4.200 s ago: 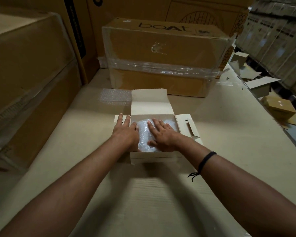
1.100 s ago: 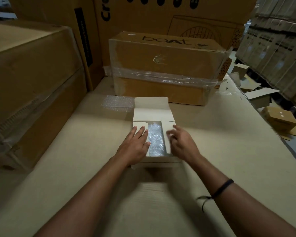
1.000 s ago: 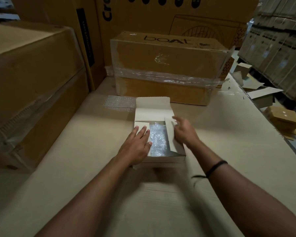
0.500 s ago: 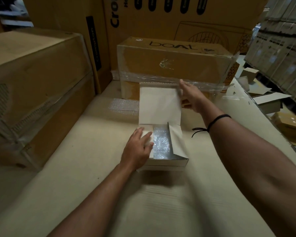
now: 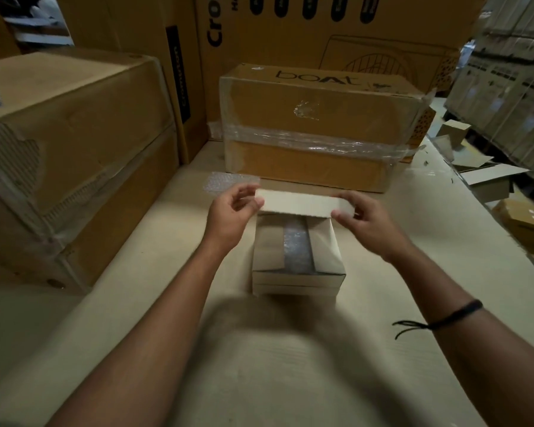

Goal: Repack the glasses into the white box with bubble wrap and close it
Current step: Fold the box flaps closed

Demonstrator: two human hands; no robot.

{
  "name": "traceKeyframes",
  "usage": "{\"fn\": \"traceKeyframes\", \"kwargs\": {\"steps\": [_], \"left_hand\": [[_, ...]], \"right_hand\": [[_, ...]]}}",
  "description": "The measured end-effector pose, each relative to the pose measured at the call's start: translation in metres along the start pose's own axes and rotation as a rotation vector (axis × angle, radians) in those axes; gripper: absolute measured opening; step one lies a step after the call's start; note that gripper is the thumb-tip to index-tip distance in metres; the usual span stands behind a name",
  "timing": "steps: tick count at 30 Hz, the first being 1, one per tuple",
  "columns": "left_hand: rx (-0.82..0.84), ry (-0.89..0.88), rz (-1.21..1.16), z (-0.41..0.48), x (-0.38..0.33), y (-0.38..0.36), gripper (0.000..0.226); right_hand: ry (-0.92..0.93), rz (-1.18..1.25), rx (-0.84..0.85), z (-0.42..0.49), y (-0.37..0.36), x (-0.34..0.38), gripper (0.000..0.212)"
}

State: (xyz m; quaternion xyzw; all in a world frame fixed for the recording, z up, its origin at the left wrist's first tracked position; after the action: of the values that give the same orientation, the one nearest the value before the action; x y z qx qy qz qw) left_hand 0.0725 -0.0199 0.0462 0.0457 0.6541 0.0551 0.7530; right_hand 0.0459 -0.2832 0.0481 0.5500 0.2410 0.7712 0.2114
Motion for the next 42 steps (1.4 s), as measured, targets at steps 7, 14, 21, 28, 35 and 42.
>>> {"fn": "traceKeyframes", "kwargs": {"steps": [7, 14, 21, 28, 35, 42], "left_hand": [[-0.04, -0.058, 0.032, -0.045, 0.048, 0.003, 0.038], [-0.076, -0.09, 0.072, -0.061, 0.071, 0.001, 0.04], [-0.076, -0.152, 0.131, -0.063, 0.073, 0.001, 0.034], [-0.086, -0.111, 0.052, -0.058, 0.071, 0.003, 0.04], [-0.065, -0.133, 0.103, -0.059, 0.075, 0.003, 0.034], [-0.052, -0.146, 0.147, -0.059, 0.077, 0.002, 0.033]], "right_hand": [[0.182, -0.142, 0.01, -0.049, -0.034, -0.021, 0.039], [0.257, -0.207, -0.015, -0.066, -0.053, -0.031, 0.043], [0.257, -0.222, -0.011, -0.068, -0.056, -0.03, 0.041], [0.267, -0.223, -0.035, -0.066, -0.056, -0.03, 0.044], [0.288, -0.218, -0.056, -0.068, -0.059, -0.031, 0.044], [0.261, -0.223, -0.018, -0.071, -0.061, -0.032, 0.042]]}}
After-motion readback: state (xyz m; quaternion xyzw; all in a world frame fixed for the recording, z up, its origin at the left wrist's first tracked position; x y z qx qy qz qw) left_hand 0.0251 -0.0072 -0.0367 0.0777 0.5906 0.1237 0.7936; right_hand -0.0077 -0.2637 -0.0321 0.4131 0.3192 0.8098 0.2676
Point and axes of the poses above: each hand's wrist, its own z-axis towards the middle knuckle, its own y-axis out of the back of the hand, x = y × z, the point moved 7 cm from there along z, towards the middle knuckle, and after that the axes turned 8 degrees about y, right-handed, at the moved point
